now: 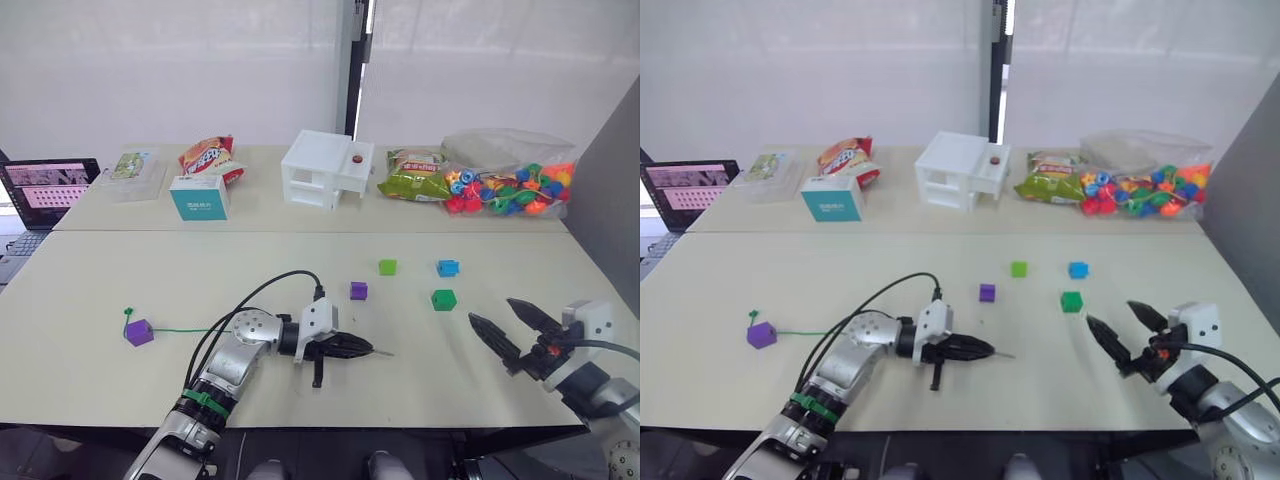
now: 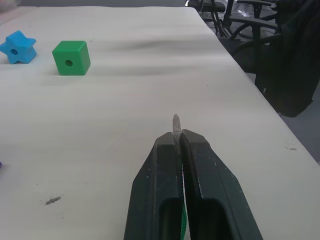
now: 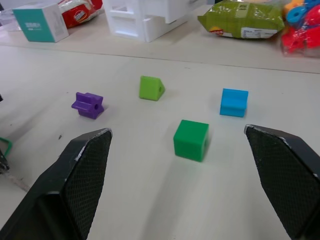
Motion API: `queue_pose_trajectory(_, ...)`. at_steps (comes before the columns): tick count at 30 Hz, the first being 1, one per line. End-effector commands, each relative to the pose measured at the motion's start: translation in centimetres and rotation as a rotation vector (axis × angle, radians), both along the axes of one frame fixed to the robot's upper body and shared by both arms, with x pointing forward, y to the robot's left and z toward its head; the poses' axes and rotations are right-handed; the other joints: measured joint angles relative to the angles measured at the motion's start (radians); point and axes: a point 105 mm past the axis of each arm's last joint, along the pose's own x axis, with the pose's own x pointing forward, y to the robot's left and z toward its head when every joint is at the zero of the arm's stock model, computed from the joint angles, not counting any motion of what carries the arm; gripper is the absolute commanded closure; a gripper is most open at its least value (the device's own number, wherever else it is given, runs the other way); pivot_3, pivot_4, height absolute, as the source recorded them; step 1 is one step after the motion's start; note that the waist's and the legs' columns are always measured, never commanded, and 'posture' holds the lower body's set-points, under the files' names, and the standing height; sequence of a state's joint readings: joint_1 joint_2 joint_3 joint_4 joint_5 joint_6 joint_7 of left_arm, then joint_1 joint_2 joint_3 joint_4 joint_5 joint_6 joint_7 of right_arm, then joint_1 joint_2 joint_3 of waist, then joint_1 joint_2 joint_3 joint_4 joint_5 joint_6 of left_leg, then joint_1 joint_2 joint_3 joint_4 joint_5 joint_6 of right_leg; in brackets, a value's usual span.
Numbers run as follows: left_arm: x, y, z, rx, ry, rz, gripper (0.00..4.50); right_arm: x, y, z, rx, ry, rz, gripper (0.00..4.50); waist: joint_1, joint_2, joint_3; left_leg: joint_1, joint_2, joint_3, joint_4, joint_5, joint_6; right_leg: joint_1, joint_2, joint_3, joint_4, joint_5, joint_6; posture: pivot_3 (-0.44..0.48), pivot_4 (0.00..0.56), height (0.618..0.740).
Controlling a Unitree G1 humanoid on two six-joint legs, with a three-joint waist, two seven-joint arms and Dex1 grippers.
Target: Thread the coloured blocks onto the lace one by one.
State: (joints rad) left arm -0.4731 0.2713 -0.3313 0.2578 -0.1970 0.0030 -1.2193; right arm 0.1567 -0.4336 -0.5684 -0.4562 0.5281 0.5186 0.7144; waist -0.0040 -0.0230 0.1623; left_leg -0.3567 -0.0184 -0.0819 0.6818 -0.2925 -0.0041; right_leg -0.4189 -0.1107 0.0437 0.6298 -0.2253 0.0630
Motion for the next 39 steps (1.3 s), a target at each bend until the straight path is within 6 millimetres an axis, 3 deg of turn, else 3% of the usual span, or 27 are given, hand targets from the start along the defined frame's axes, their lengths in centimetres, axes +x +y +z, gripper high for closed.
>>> queue_pose_trajectory(1,0.2,-0.2,1.2,-0.046,-0.034,0.013,4.50,1.4,-1.0,0.5,-0.028,-0.039,-0.044,0.02,-0.006,0.000,0.000,0.000,0.000,0.000,0.000,0.000,0.000,0.000,0.000,0.000,0.000,0.000,0.000,0.000,0.150,0.740)
queue_pose_trajectory(8,0.3,-0.3,1.4,-0.061,-0.058,0.042,4.50,6.1,-2.2,0.4,-0.104,0.013,-0.088,0.02,-0.012,0.001,0.000,0.001,0.000,0.001,-0.001,0.000,0.000,0.000,0.000,0.001,0.000,0.000,0.000,0.000,0.150,0.740)
queue_pose_trajectory(12,0.1,-0.5,1.7,-0.078,-0.064,0.062,4.50,10.4,-1.8,0.7,-0.172,0.070,-0.064,0.02,-0.016,0.002,0.000,0.001,0.000,0.001,-0.002,0.000,0.000,0.000,0.000,0.001,0.000,0.000,0.000,0.000,0.150,0.740)
queue_pose_trajectory(19,0.1,-0.4,1.6,-0.075,-0.068,0.090,4.50,14.3,-1.6,2.1,-0.144,0.147,-0.098,0.02,-0.010,0.002,0.000,-0.001,0.000,0.002,-0.002,0.000,0.000,-0.002,-0.001,0.002,-0.001,0.000,0.000,0.000,0.150,0.740)
queue_pose_trajectory(33,0.1,-0.5,1.4,-0.067,-0.078,0.113,4.50,17.0,0.2,0.0,-0.236,0.231,-0.100,0.02,-0.017,0.003,0.000,-0.002,0.000,0.002,-0.002,0.000,0.000,-0.003,-0.001,0.001,-0.001,0.000,0.000,0.000,0.150,0.740)
queue_pose_trajectory(39,0.1,-0.5,1.1,-0.063,-0.076,0.118,4.50,17.5,-0.1,-0.4,-0.225,0.250,-0.112,1.81,-0.016,0.003,0.000,-0.002,0.000,0.002,-0.002,0.000,-0.001,-0.003,-0.001,0.001,-0.001,0.000,0.000,0.000,0.150,0.740)
